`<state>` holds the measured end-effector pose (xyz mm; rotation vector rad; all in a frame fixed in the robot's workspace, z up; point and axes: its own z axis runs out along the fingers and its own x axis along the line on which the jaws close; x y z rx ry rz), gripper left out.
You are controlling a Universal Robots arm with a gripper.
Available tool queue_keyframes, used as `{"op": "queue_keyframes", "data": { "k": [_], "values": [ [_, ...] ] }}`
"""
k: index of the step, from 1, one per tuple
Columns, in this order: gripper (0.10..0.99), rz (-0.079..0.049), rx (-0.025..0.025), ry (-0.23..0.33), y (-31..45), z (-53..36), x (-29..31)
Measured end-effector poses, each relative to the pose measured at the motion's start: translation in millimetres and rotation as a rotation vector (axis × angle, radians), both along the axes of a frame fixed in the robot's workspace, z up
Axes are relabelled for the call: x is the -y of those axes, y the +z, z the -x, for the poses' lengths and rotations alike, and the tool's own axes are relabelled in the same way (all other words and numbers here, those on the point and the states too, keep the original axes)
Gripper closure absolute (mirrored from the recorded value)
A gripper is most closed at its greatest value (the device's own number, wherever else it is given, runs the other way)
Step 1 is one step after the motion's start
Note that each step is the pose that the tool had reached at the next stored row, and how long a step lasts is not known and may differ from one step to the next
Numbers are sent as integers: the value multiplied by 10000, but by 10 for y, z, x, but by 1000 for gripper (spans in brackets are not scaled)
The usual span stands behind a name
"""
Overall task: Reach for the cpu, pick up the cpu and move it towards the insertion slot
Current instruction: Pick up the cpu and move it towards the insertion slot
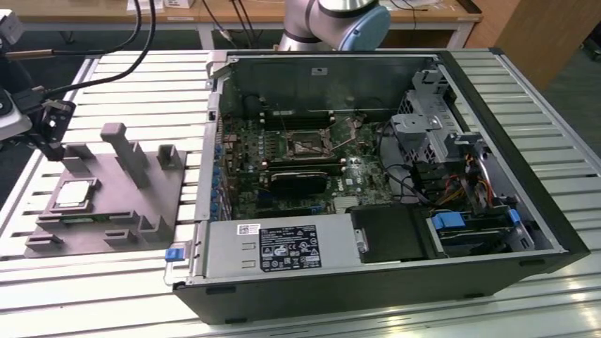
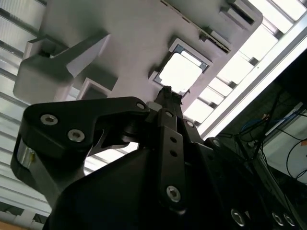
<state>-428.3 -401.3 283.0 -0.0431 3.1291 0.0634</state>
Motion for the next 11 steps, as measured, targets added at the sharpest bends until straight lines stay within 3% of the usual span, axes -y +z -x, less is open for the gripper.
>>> {"op": "queue_keyframes", "data": {
  "k": [11],
  "values": [
    [980, 0, -22, 0, -201, 87, 3]
  ]
}}
